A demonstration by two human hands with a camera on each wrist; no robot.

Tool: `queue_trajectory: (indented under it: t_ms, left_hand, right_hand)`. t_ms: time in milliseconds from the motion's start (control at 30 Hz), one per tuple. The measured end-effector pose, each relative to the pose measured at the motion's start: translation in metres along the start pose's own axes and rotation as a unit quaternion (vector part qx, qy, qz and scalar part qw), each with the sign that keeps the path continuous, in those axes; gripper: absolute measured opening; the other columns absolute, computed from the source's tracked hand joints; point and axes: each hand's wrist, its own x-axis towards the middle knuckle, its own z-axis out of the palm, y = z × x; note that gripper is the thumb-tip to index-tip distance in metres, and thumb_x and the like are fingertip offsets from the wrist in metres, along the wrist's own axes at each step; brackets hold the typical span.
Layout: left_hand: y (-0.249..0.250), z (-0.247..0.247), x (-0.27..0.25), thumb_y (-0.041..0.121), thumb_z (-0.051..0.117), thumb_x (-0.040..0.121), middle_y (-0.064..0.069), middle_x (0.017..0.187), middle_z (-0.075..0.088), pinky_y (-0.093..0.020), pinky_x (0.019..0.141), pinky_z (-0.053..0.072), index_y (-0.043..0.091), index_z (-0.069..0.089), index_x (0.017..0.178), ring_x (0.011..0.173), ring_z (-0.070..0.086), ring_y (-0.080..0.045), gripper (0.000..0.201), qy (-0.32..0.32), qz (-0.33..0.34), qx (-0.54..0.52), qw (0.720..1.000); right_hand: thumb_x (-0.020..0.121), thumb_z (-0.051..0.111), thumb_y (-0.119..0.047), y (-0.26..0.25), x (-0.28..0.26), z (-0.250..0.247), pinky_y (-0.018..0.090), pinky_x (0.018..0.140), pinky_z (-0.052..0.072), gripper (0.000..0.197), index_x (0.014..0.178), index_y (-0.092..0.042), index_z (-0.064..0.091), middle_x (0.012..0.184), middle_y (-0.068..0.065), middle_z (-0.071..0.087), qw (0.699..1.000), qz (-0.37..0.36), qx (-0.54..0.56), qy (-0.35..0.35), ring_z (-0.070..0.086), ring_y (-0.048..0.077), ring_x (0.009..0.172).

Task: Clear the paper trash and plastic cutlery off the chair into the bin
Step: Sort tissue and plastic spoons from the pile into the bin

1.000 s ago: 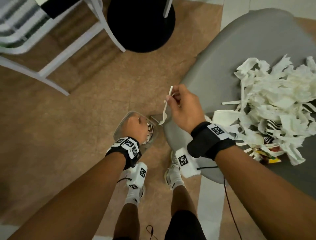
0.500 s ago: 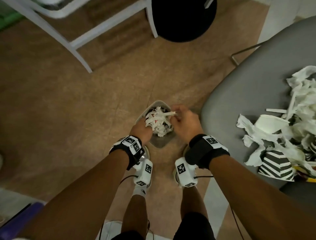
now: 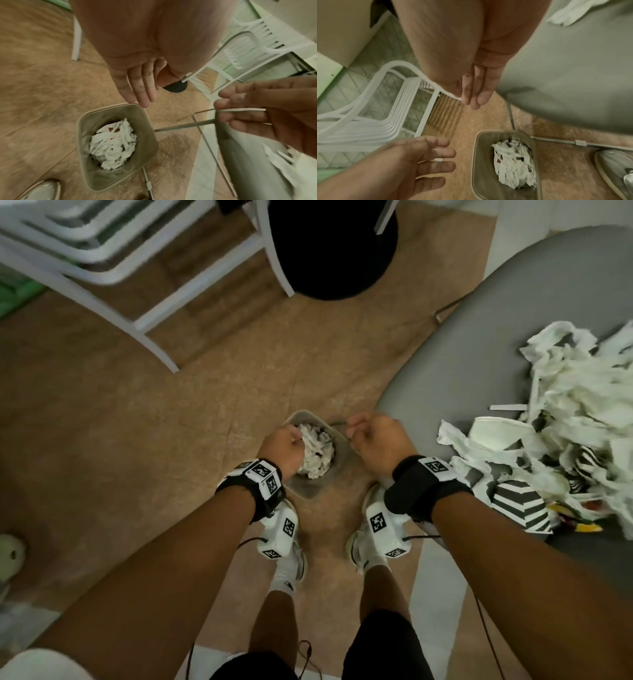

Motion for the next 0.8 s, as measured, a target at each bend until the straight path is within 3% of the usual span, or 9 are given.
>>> queue_trajectory:
  t_ms: [100, 200, 300, 400, 467, 533, 633, 700, 800]
  left_hand:
    - [0.042, 0.018, -0.003, 0.017, 0.053, 0.091, -0.003, 0.105, 0.071, -0.035, 0.086, 0.055, 0.028, 0.060, 0.098, 0.094, 0.067, -0.022, 0.015, -0.010, 0.064, 0.046, 0.997]
    - [0.093, 0.046, -0.011, 0.011, 0.052, 0.089, 0.006, 0.090, 0.069, -0.024, 0.081, 0.049, 0.026, 0.060, 0.100, 0.089, 0.066, -0.017, 0.021, -0.033, 0.107, 0.094, 0.989]
    - [0.139, 0.082, -0.016, 0.005, 0.052, 0.084, 0.005, 0.081, 0.065, -0.034, 0.085, 0.054, 0.027, 0.058, 0.095, 0.090, 0.067, -0.025, 0.026, -0.065, 0.165, 0.118, 0.977]
    - [0.181, 0.120, -0.024, 0.010, 0.053, 0.083, -0.001, 0.100, 0.065, -0.038, 0.087, 0.053, 0.023, 0.059, 0.106, 0.094, 0.064, -0.025, 0.027, -0.068, 0.237, 0.192, 0.950]
    - [0.204, 0.143, -0.034, 0.012, 0.057, 0.083, -0.002, 0.119, 0.056, -0.039, 0.096, 0.049, 0.021, 0.056, 0.119, 0.109, 0.056, -0.023, 0.037, -0.071, 0.274, 0.209, 0.936]
    - [0.219, 0.166, -0.040, 0.012, 0.060, 0.083, -0.003, 0.132, 0.044, -0.039, 0.103, 0.043, 0.021, 0.053, 0.123, 0.122, 0.044, -0.022, 0.042, -0.051, 0.311, 0.237, 0.919]
    - [0.232, 0.193, -0.043, 0.008, 0.061, 0.079, -0.006, 0.145, 0.033, -0.040, 0.109, 0.033, 0.023, 0.058, 0.117, 0.132, 0.033, -0.027, 0.040, -0.036, 0.326, 0.296, 0.897]
    - [0.234, 0.205, -0.044, 0.009, 0.059, 0.081, -0.007, 0.143, 0.037, -0.039, 0.107, 0.029, 0.023, 0.061, 0.116, 0.130, 0.034, -0.029, 0.037, -0.062, 0.302, 0.350, 0.884]
    - [0.228, 0.210, -0.043, 0.013, 0.058, 0.083, -0.007, 0.131, 0.046, -0.039, 0.103, 0.031, 0.021, 0.062, 0.112, 0.123, 0.038, -0.030, 0.031, -0.063, 0.274, 0.402, 0.872]
  right_hand:
    - [0.090, 0.046, -0.010, 0.015, -0.018, -0.039, 0.037, 0.090, 0.055, 0.030, 0.079, -0.036, 0.058, 0.090, -0.009, 0.070, 0.999, -0.015, 0.013, 0.038, 0.070, 0.020, 0.085]
    - [0.087, 0.047, -0.019, 0.041, -0.038, -0.084, 0.042, 0.085, 0.056, 0.021, 0.096, -0.029, 0.064, 0.091, -0.005, 0.073, 0.995, 0.004, 0.034, 0.091, 0.071, 0.019, 0.083]
    - [0.085, 0.048, -0.027, 0.079, -0.059, -0.127, 0.044, 0.082, 0.057, 0.021, 0.098, -0.026, 0.065, 0.090, -0.005, 0.073, 0.988, 0.037, 0.060, 0.135, 0.071, 0.018, 0.083]
    - [0.089, 0.053, -0.021, 0.120, -0.078, -0.162, 0.042, 0.084, 0.057, 0.016, 0.100, -0.024, 0.065, 0.093, -0.002, 0.073, 0.979, 0.073, 0.065, 0.178, 0.070, 0.018, 0.082]
    - [0.093, 0.056, -0.020, 0.145, -0.090, -0.180, 0.031, 0.083, 0.053, 0.016, 0.105, -0.021, 0.065, 0.098, -0.002, 0.072, 0.977, 0.091, 0.036, 0.190, 0.067, 0.015, 0.085]
    - [0.094, 0.057, -0.022, 0.164, -0.103, -0.194, 0.024, 0.080, 0.044, 0.019, 0.111, -0.019, 0.065, 0.104, -0.002, 0.071, 0.980, 0.100, -0.029, 0.171, 0.065, 0.017, 0.091]
    - [0.092, 0.059, -0.027, 0.182, -0.118, -0.203, 0.027, 0.083, 0.047, 0.026, 0.118, -0.022, 0.063, 0.109, -0.002, 0.069, 0.987, 0.102, -0.088, 0.085, 0.064, 0.020, 0.100]
    - [0.089, 0.063, -0.031, 0.187, -0.124, -0.204, 0.034, 0.094, 0.048, 0.039, 0.127, -0.022, 0.059, 0.120, 0.001, 0.064, 0.986, 0.094, -0.131, 0.032, 0.059, 0.023, 0.111]
    - [0.084, 0.068, -0.040, 0.192, -0.127, -0.199, 0.040, 0.109, 0.035, 0.064, 0.142, -0.024, 0.046, 0.140, 0.005, 0.051, 0.966, 0.054, -0.251, -0.039, 0.045, 0.029, 0.128]
